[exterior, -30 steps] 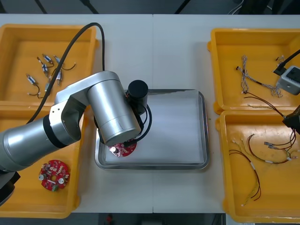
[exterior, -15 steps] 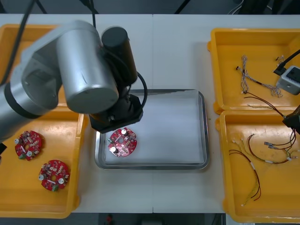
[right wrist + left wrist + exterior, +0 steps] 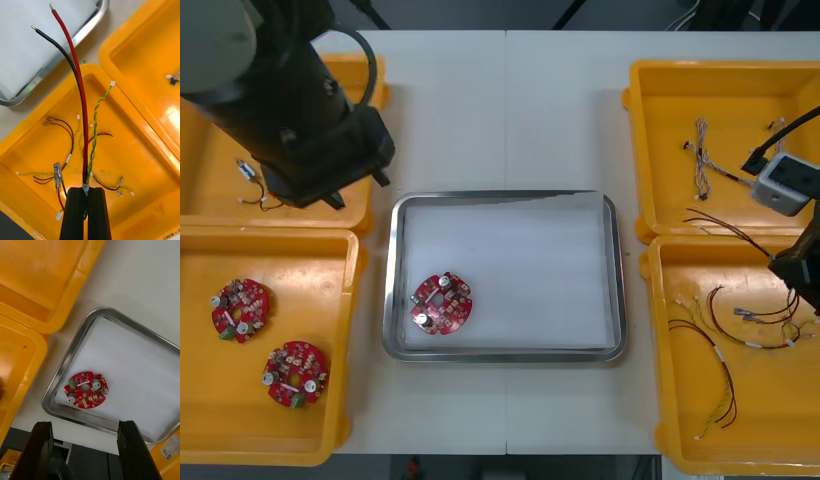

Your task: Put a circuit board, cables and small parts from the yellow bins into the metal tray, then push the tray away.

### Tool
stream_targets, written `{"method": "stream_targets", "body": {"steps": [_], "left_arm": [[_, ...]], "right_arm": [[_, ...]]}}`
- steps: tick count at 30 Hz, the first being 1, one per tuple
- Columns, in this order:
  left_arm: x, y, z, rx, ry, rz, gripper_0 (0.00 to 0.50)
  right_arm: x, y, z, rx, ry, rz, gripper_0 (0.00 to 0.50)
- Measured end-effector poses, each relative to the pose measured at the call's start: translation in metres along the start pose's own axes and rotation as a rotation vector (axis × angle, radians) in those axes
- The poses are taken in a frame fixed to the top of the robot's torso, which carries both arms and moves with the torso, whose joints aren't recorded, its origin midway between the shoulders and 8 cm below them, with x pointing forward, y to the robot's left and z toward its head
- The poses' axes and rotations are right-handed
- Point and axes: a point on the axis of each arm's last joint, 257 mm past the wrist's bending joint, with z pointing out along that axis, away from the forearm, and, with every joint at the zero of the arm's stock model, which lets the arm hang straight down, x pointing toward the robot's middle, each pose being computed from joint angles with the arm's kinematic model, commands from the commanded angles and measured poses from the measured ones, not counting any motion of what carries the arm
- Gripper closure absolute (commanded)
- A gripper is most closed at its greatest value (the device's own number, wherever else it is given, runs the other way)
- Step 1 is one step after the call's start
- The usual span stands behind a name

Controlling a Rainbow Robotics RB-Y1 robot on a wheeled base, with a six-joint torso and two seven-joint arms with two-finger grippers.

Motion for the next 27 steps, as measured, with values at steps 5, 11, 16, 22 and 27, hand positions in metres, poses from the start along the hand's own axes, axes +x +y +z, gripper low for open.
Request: {"method": "stream_targets", "body": {"steps": [5,11,16,22,27], "left_arm": [[-0.041,0.023,-0.014,-0.036,-0.041,-0.049,0.0],[-0.079,0.041,-0.016,-0.079,-0.059,0.028,0.0],[-0.112,0.059,-0.012,-0.119,-0.102,0.0,0.0],[-0.145,0.077,-0.003,-0.131,-0.133,-0.117,0.0],[-0.167,0.089,0.005,-0.128,-0.145,-0.169,0.0]], "right_arm": [[-0.017,0.026,0.007,-0.032,0.007,-0.12,0.5],[-0.033,0.057,0.018,-0.08,0.032,-0.302,0.5],[-0.058,0.083,0.029,-0.099,0.002,-0.45,0.5],[-0.089,0.114,0.051,-0.122,-0.045,-0.626,0.5],[-0.1,0.119,0.076,-0.148,-0.033,-0.765,0.5]]}}
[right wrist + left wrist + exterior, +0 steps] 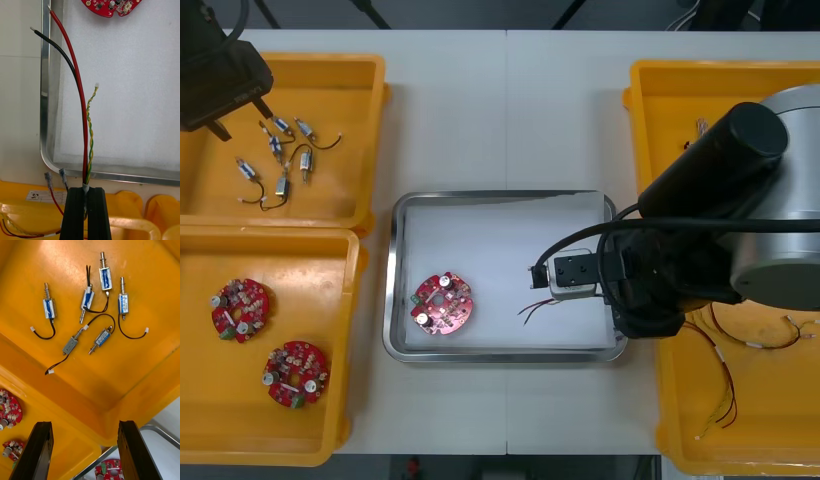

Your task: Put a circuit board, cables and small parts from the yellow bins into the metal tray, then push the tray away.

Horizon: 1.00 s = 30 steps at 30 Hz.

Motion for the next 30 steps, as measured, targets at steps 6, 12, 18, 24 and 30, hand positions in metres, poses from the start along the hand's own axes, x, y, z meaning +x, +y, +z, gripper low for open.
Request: {"method": "stream_targets", "body": {"steps": [6,12,18,24,30], "left_arm": [[-0.022,0.002,0.013,0.027,-0.016,-0.014,0.0],[-0.039,0.008,0.033,0.032,-0.036,-0.064,0.0],[-0.05,0.029,0.052,-0.012,-0.043,-0.108,0.0],[-0.066,0.044,0.064,-0.016,-0.049,-0.01,0.0],[-0.081,0.047,0.07,0.004,-0.075,0.094,0.0]], "right_arm": [[-0.011,-0.015,0.028,-0.011,-0.025,-0.078,0.5],[-0.02,-0.02,0.055,-0.021,-0.036,-0.087,0.5],[-0.025,-0.009,0.081,-0.067,-0.018,-0.092,0.5],[-0.034,-0.009,0.093,-0.067,-0.016,-0.099,0.5],[-0.056,-0.015,0.104,-0.037,-0.064,-0.099,0.5]]}}
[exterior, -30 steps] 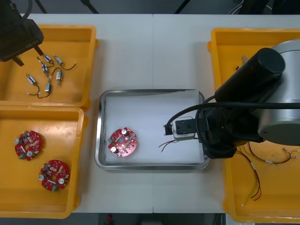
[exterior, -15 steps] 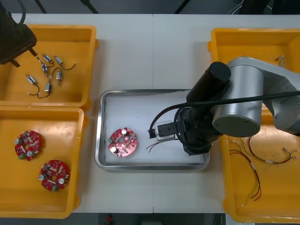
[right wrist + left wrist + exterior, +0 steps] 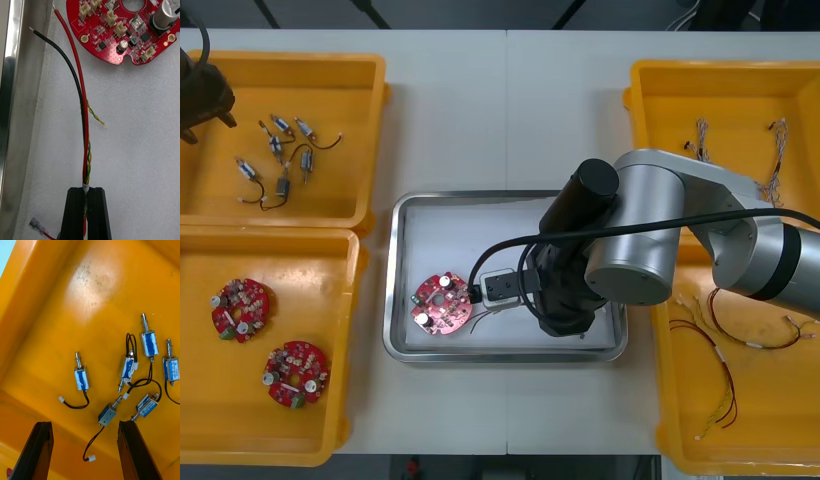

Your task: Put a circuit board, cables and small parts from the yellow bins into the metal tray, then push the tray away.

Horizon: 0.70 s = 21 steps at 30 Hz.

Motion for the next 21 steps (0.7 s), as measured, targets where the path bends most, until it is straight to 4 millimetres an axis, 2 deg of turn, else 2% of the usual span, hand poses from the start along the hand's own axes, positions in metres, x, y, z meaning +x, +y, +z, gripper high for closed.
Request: {"method": "stream_targets", "body": {"steps": [5,6,8,9,10,11,12,13,21], "left_arm": [[-0.013,-0.008,0.003,0.042,-0.053,-0.005,0.0],[-0.014,-0.008,0.005,0.044,-0.06,-0.004,0.0],[-0.017,-0.006,0.007,0.043,-0.074,-0.003,0.0],[-0.018,-0.005,0.008,0.04,-0.08,-0.003,0.0],[-0.02,-0.004,0.009,0.039,-0.085,-0.004,0.0],[-0.021,-0.003,0.01,0.04,-0.089,-0.007,0.0],[-0.023,-0.002,0.011,0.042,-0.093,-0.014,0.0],[-0.025,0.0,0.013,0.044,-0.097,-0.023,0.0],[-0.033,0.014,0.026,0.042,-0.105,-0.081,0.0]], "right_arm": [[-0.004,0.001,0.005,-0.006,-0.005,0.005,0.5],[-0.004,0.001,0.005,-0.007,-0.005,0.005,0.481],[-0.004,0.002,0.005,-0.009,-0.005,0.008,0.294],[-0.004,0.002,0.006,-0.01,-0.004,0.009,0.239],[-0.004,0.003,0.006,-0.012,-0.004,0.009,0.157],[-0.003,0.004,0.006,-0.014,-0.002,0.009,0.099],[-0.003,0.005,0.006,-0.018,0.001,0.009,0.069],[-0.001,0.006,0.006,-0.024,0.007,0.01,0.002],[0.003,0.016,0.004,-0.066,0.011,0.047,0.0]]}}
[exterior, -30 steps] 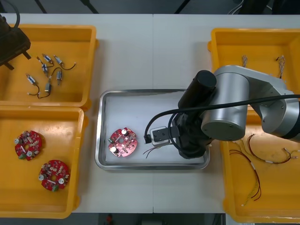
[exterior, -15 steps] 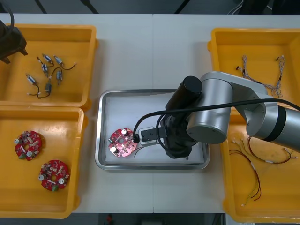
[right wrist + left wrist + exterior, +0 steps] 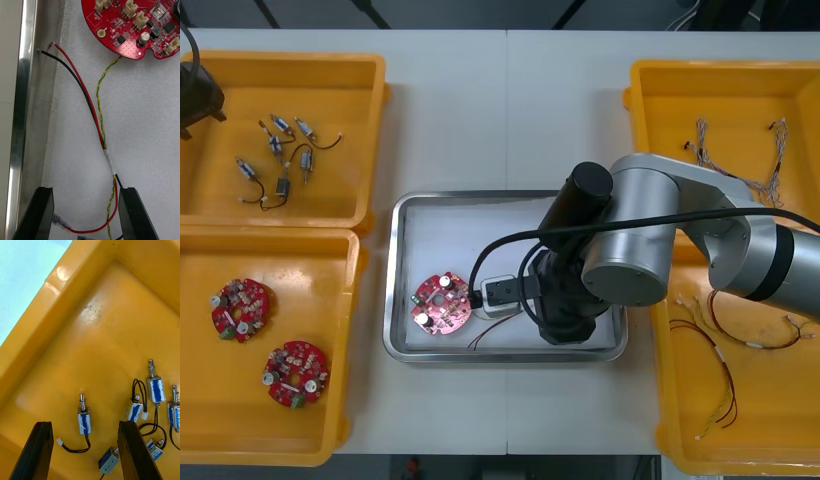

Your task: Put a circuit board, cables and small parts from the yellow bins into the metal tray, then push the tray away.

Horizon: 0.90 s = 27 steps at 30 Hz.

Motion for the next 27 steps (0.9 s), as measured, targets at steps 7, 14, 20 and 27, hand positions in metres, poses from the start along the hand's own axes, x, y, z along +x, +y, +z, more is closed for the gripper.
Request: {"method": "stream_targets", "body": {"steps": [7,14,20,27], "left_arm": [[0.009,0.0,0.016,0.019,-0.004,0.0,0.0],[0.033,0.013,0.04,-0.027,0.016,0.058,0.0],[0.048,0.009,0.049,-0.031,0.039,0.073,0.0],[0.059,-0.007,0.06,0.007,0.045,0.065,0.0]], "right_arm": [[0.014,0.005,-0.015,-0.057,0.02,0.064,0.0],[0.03,-0.012,-0.053,-0.044,0.046,0.302,0.0],[0.052,-0.023,-0.089,0.012,0.087,0.514,0.0],[0.079,-0.042,-0.124,0.075,0.109,0.773,0.0]]}}
